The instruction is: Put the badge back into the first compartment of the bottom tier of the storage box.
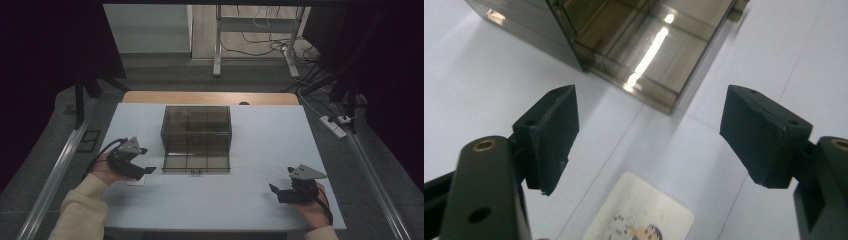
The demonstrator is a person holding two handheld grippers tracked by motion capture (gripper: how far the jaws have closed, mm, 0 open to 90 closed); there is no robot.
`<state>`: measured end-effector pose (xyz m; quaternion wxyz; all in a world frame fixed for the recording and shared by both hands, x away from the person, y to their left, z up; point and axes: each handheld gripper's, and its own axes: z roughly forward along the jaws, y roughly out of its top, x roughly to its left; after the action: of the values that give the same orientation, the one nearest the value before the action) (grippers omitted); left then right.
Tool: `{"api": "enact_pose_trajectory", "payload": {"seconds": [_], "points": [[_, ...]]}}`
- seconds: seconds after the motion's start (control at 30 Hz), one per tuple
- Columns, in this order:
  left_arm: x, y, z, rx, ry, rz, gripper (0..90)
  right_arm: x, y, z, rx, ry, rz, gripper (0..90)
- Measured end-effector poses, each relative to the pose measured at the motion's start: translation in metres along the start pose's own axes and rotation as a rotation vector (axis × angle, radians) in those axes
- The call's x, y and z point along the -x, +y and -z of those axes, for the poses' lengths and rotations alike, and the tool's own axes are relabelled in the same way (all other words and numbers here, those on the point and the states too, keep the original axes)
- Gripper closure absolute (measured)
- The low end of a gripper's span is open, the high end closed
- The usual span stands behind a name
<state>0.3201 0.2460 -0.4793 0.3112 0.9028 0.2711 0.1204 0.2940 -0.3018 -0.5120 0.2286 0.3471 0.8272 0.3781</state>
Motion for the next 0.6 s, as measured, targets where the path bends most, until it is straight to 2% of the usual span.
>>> {"api": "enact_pose_trajectory", "payload": {"seconds": [0.13,0.23,0.37,0.6], "points": [[-0.002,-0.003,0.002,-0.008,-0.002,-0.007,22.9,0.0,0.0,0.0,0.001,0.001,-0.001,8.7],[-0.002,-0.005,0.005,-0.003,-0.019,-0.025,22.6,0.0,0.0,0.0,0.002,-0.001,-0.001,8.7],[-0.001,-0.007,0.007,-0.004,-0.013,-0.039,22.4,-0.001,0.001,0.001,0.002,-0.006,0.0,8.7],[-0.004,-0.012,0.004,-0.054,-0.015,-0.05,21.8,0.0,0.001,0.0,-0.004,-0.001,0.002,8.7]]}}
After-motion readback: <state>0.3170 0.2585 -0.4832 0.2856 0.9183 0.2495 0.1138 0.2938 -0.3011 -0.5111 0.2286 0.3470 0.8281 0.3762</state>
